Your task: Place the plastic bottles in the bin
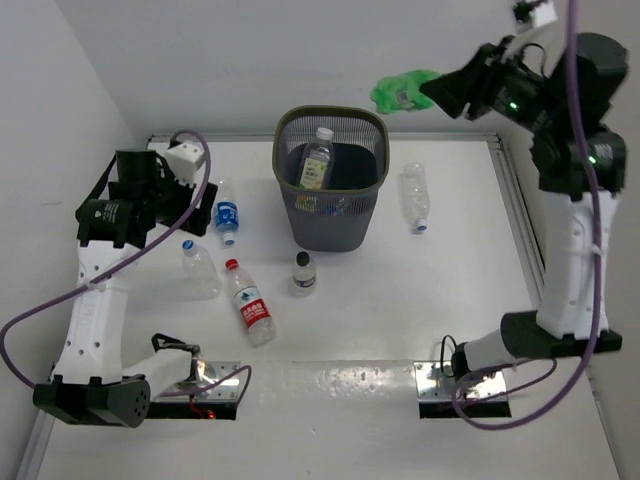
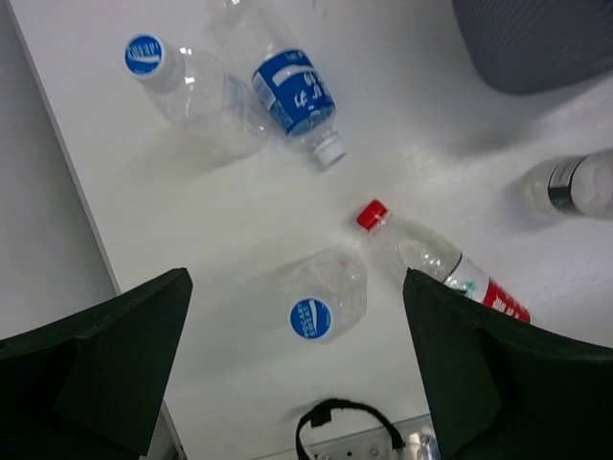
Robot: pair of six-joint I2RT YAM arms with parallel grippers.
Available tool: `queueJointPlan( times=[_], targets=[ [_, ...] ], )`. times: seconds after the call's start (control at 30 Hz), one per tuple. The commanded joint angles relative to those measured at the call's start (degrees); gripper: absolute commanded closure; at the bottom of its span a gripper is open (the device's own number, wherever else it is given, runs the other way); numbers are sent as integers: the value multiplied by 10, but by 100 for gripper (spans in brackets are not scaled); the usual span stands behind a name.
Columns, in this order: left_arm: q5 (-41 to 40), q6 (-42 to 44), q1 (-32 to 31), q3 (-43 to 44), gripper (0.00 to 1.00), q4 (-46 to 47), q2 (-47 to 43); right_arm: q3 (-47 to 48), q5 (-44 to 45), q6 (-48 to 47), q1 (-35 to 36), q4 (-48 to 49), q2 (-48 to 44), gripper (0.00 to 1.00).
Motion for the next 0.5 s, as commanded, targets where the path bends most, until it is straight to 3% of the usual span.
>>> queueJointPlan(
  times=[0.0,0.23,0.3,0.47],
  targets=[
    [7,38,8,-3,1,-12,-33,39,54,19,50,28,90,100],
    [40,64,13,2,1,-54,-33,-3,164,-91,149,-12,160,100],
    [40,64,13,2,1,-65,-33,-23,194,-104,165,-18,166,94],
    [16,76,13,-43,1,-75,-28,-42,290,-125,192,-24,193,27]
  ],
)
